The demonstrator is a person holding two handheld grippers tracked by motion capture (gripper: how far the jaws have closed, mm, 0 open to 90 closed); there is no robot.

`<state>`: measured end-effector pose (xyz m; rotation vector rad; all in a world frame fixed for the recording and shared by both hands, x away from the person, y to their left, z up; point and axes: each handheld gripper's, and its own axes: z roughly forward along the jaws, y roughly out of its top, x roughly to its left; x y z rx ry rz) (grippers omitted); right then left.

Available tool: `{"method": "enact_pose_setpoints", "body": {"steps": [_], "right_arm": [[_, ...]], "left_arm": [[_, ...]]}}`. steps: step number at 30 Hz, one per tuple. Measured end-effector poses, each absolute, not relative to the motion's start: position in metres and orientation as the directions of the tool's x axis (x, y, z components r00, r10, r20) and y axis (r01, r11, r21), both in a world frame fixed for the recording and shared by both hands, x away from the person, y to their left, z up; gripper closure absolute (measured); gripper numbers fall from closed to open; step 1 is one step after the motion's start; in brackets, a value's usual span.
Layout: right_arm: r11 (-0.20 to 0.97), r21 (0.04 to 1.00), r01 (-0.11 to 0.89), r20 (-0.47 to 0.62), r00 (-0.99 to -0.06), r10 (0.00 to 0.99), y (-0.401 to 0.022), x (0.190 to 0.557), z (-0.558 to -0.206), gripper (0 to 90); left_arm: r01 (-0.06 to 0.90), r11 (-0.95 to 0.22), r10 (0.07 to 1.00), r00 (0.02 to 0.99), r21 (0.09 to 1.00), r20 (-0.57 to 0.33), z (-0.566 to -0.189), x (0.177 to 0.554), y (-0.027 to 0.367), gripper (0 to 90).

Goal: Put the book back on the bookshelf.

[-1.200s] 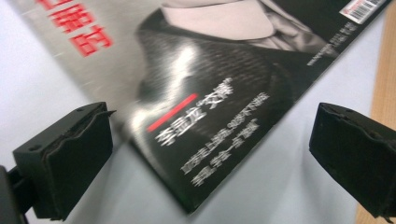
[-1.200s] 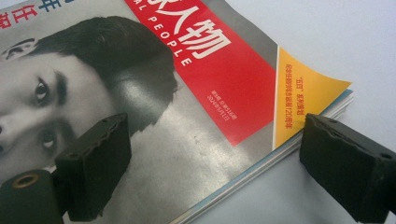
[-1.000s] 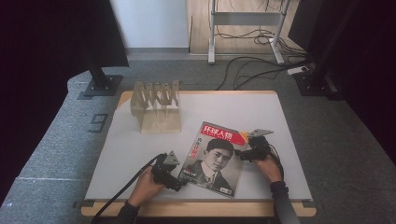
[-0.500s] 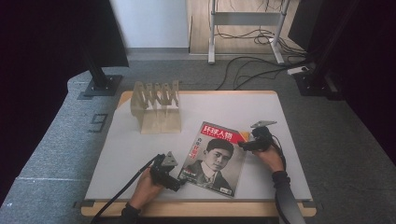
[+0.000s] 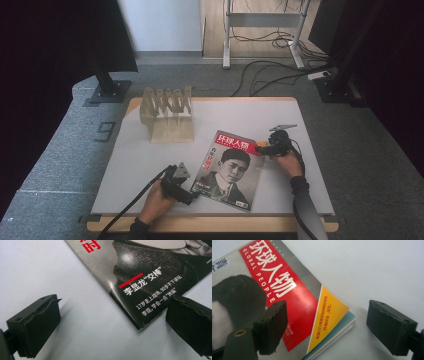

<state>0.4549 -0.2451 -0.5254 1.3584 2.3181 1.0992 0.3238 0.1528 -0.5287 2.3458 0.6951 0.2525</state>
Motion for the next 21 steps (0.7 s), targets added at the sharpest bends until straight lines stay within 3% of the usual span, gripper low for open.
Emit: {"method": "enact_pose_setpoints", "body": {"steps": [5, 14, 21], "right_arm": [[0.223, 0.707, 0.671, 0.247, -0.53, 0.811, -0.253, 0.453, -0.525, 25.9], [0.218, 0.708, 0.671, 0.246, -0.524, 0.815, -0.248, 0.453, -0.519, 34.8], [0.221, 0.716, 0.663, 0.21, -0.505, 0.837, -0.248, 0.452, -0.51, 57.0]], "left_arm": [[0.414, -0.634, 0.544, 0.839, 0.653, -0.004, -0.529, 0.324, 0.153, 0.0], [0.414, -0.635, 0.543, 0.839, 0.653, -0.004, -0.529, 0.324, 0.153, 0.0], [0.414, -0.635, 0.543, 0.839, 0.653, -0.004, -0.529, 0.324, 0.153, 0.0]]}}
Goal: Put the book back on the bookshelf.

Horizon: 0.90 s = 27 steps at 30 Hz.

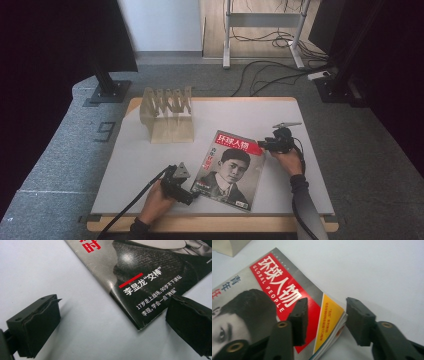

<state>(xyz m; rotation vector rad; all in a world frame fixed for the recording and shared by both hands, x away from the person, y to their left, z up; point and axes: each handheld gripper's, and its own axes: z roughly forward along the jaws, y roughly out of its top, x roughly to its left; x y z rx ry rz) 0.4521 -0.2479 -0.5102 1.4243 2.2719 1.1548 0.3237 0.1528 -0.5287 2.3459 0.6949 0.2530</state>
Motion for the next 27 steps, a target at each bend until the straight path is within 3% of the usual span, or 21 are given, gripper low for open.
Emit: {"method": "enact_pose_setpoints", "body": {"steps": [1, 6, 9, 27], "right_arm": [[0.221, 0.716, 0.663, 0.21, -0.505, 0.837, -0.248, 0.452, -0.51, 57.0], [0.239, 0.714, 0.658, 0.159, -0.485, 0.86, -0.247, 0.451, -0.509, 76.8], [0.235, 0.719, 0.654, 0.16, -0.484, 0.86, -0.246, 0.45, -0.507, 83.8], [0.262, 0.765, 0.588, 0.153, -0.562, 0.813, -0.232, 0.433, -0.46, 86.6]], "left_arm": [[0.414, -0.635, 0.543, 0.839, 0.653, -0.004, -0.529, 0.324, 0.153, 0.0], [0.414, -0.635, 0.544, 0.839, 0.653, -0.004, -0.529, 0.324, 0.153, 0.0], [0.414, -0.635, 0.543, 0.839, 0.653, -0.004, -0.529, 0.324, 0.153, 0.0], [0.413, -0.636, 0.542, 0.841, 0.651, -0.004, -0.529, 0.324, 0.153, 0.0]]}}
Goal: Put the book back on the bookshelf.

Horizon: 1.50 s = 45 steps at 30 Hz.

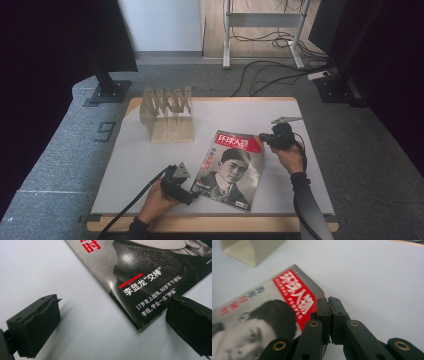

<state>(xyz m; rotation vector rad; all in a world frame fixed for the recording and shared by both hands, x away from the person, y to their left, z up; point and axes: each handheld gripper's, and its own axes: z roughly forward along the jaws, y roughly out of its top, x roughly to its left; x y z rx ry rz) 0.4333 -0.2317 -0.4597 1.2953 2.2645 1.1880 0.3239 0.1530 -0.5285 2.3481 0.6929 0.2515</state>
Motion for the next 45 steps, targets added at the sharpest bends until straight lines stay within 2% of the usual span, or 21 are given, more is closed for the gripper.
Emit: {"method": "enact_pose_setpoints", "body": {"steps": [14, 21, 32, 40, 43, 45], "right_arm": [[0.33, 0.813, 0.48, 0.099, -0.671, 0.735, -0.206, 0.414, -0.4, 86.7], [0.344, 0.838, 0.424, 0.069, -0.707, 0.704, -0.2, 0.405, -0.372, 86.8], [0.37, 0.871, 0.324, 0.007, -0.76, 0.649, -0.193, 0.39, -0.331, 86.9], [0.375, 0.886, 0.274, -0.014, -0.792, 0.611, -0.194, 0.381, -0.312, 86.9], [0.38, 0.887, 0.261, -0.02, -0.801, 0.599, -0.194, 0.379, -0.309, 86.9], [0.381, 0.888, 0.256, -0.021, -0.806, 0.592, -0.193, 0.378, -0.308, 86.9]], "left_arm": [[0.407, -0.643, 0.524, 0.851, 0.649, -0.015, -0.527, 0.326, 0.156, 0.7], [0.416, -0.603, 0.493, 0.865, 0.681, -0.093, -0.52, 0.334, 0.163, 1.7], [0.371, -0.59, 0.432, 0.895, 0.717, -0.108, -0.481, 0.361, 0.154, 12.3], [0.365, -0.612, 0.376, 0.915, 0.702, -0.149, -0.489, 0.385, 0.134, 15.1], [0.355, -0.617, 0.337, 0.926, 0.703, -0.172, -0.493, 0.389, 0.126, 18.4], [0.345, -0.617, 0.316, 0.932, 0.708, -0.179, -0.496, 0.39, 0.123, 24.5]]}}
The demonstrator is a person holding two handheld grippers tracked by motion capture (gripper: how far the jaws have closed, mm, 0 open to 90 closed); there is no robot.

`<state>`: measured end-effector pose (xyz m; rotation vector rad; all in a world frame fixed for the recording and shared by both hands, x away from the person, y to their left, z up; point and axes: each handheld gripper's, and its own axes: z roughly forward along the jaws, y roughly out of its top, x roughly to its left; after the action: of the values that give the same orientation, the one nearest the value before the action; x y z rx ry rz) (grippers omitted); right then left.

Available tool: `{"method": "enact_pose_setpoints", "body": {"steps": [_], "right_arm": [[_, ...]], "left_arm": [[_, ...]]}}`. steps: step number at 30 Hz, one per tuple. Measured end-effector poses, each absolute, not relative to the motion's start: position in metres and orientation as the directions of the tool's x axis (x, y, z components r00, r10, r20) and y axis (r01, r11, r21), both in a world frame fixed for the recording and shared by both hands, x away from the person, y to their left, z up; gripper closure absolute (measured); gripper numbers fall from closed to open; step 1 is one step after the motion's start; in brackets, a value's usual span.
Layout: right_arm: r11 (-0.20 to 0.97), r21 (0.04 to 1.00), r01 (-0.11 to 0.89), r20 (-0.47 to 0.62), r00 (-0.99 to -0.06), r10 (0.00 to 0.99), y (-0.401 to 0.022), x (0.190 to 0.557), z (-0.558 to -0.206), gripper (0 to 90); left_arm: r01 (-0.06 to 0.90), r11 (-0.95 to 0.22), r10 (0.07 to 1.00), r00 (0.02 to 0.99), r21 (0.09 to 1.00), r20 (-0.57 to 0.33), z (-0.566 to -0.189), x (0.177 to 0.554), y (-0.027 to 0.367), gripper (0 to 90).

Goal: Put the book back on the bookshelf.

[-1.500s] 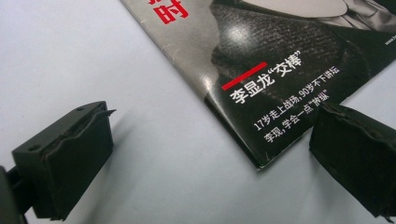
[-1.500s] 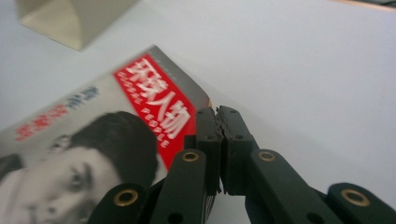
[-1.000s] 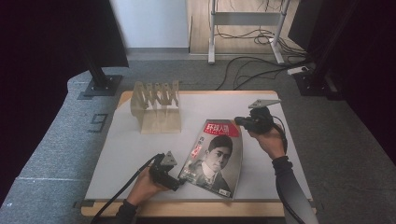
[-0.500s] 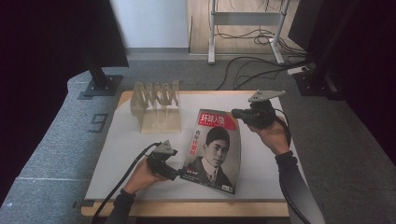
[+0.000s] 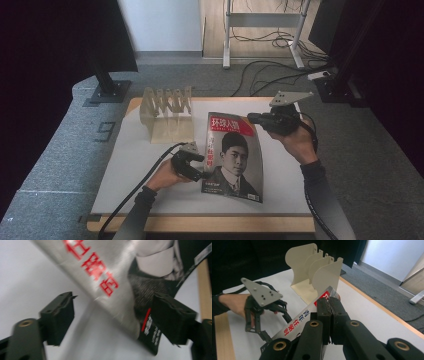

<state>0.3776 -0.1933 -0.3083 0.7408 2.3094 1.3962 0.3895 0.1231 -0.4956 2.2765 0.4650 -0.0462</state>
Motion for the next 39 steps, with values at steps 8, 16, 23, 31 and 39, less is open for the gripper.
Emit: {"method": "enact_pose_setpoints", "body": {"steps": [8, 16, 23, 31, 39], "right_arm": [[0.377, 0.894, 0.242, -0.018, -0.821, 0.57, -0.195, 0.377, -0.308, 86.8], [0.374, 0.896, 0.239, -0.024, -0.815, 0.579, -0.198, 0.377, -0.306, 86.8], [0.341, 0.915, 0.213, -0.037, -0.8, 0.598, -0.207, 0.373, -0.295, 86.7], [0.333, 0.921, 0.2, -0.06, -0.774, 0.631, -0.216, 0.369, -0.297, 86.7], [0.317, 0.928, 0.197, -0.053, -0.771, 0.634, -0.227, 0.366, -0.301, 86.4]], "left_arm": [[0.333, -0.628, 0.294, 0.938, 0.704, -0.182, -0.497, 0.392, 0.119, 48.3], [0.32, -0.596, 0.259, 0.945, 0.736, -0.2, -0.481, 0.389, 0.125, 72.6], [0.271, -0.558, 0.332, 0.939, 0.784, -0.088, -0.459, 0.387, 0.137, 82.5], [0.228, -0.573, 0.366, 0.93, 0.787, -0.002, -0.458, 0.38, 0.14, 86.1], [0.195, -0.58, 0.352, 0.936, 0.791, 0.028, -0.46, 0.371, 0.138, 79.7]]}}
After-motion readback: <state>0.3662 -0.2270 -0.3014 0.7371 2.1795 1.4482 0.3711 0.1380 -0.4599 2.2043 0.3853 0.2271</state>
